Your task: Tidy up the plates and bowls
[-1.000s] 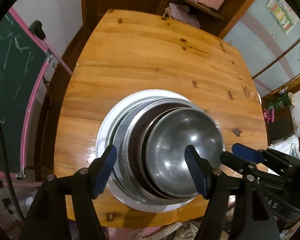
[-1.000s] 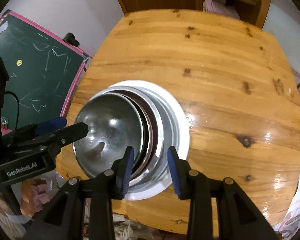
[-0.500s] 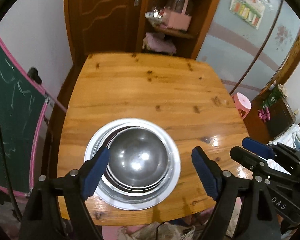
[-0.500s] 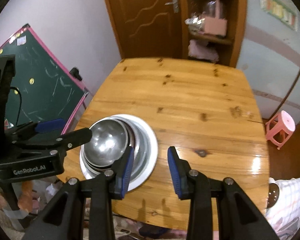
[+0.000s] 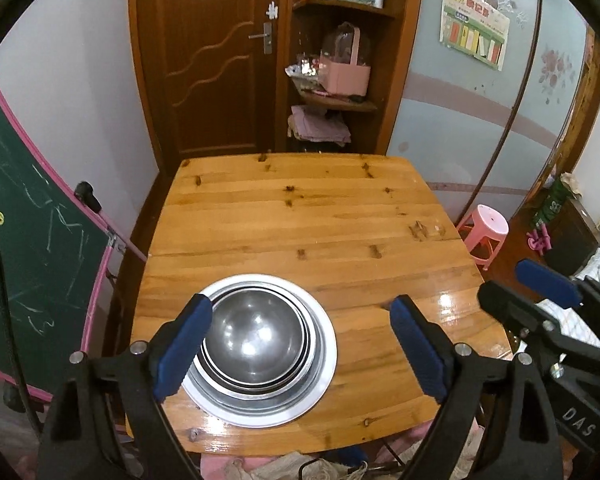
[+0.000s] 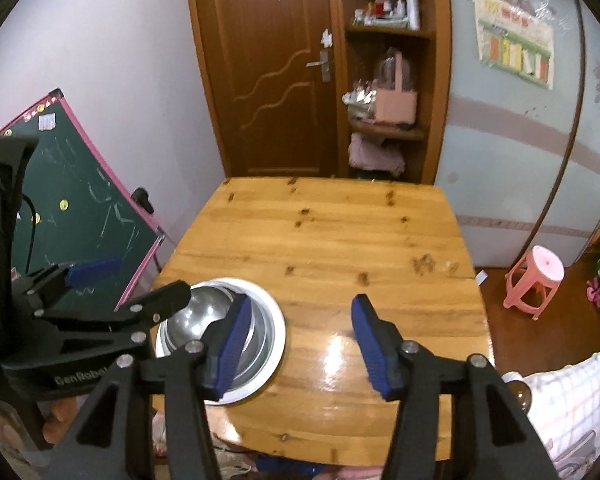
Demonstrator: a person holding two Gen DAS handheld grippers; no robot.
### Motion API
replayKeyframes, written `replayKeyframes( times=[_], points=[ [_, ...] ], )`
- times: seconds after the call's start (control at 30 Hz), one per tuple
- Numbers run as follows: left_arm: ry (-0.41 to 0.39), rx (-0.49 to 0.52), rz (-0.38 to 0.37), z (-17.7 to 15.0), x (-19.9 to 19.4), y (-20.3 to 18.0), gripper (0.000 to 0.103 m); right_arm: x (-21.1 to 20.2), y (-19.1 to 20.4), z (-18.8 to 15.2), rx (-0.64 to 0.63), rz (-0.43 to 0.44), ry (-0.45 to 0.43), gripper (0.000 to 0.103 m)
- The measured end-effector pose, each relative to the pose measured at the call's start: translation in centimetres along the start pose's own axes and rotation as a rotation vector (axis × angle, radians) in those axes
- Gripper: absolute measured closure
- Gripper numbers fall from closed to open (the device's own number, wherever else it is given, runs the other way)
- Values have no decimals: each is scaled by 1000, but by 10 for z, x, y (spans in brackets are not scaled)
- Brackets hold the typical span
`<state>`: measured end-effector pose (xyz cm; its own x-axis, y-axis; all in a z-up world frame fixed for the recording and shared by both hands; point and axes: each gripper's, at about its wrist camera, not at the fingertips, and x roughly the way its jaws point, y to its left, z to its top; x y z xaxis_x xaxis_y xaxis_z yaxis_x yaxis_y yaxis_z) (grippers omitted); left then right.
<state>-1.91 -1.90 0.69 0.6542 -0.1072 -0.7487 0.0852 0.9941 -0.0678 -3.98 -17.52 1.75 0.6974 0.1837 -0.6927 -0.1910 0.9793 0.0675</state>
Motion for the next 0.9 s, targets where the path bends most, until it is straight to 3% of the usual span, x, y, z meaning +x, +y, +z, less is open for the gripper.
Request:
replayKeyframes(
  times=[0.2,0.57,0.7,0.9],
  points=[
    [-45,-28,5,3,-11,-7,13,-6,-5,-2,30,-5,-21,50],
    [-46,-33,53,2,-8,-16,12,-3,-19,-7,80,-29,5,50],
    [-51,-25,71,1,-8,-19,4,0,-18,-9,80,-33,20,50],
    [-49,-26,83,3,-6,-19,3,2,-18,-8,75,-41,18,50]
  ],
)
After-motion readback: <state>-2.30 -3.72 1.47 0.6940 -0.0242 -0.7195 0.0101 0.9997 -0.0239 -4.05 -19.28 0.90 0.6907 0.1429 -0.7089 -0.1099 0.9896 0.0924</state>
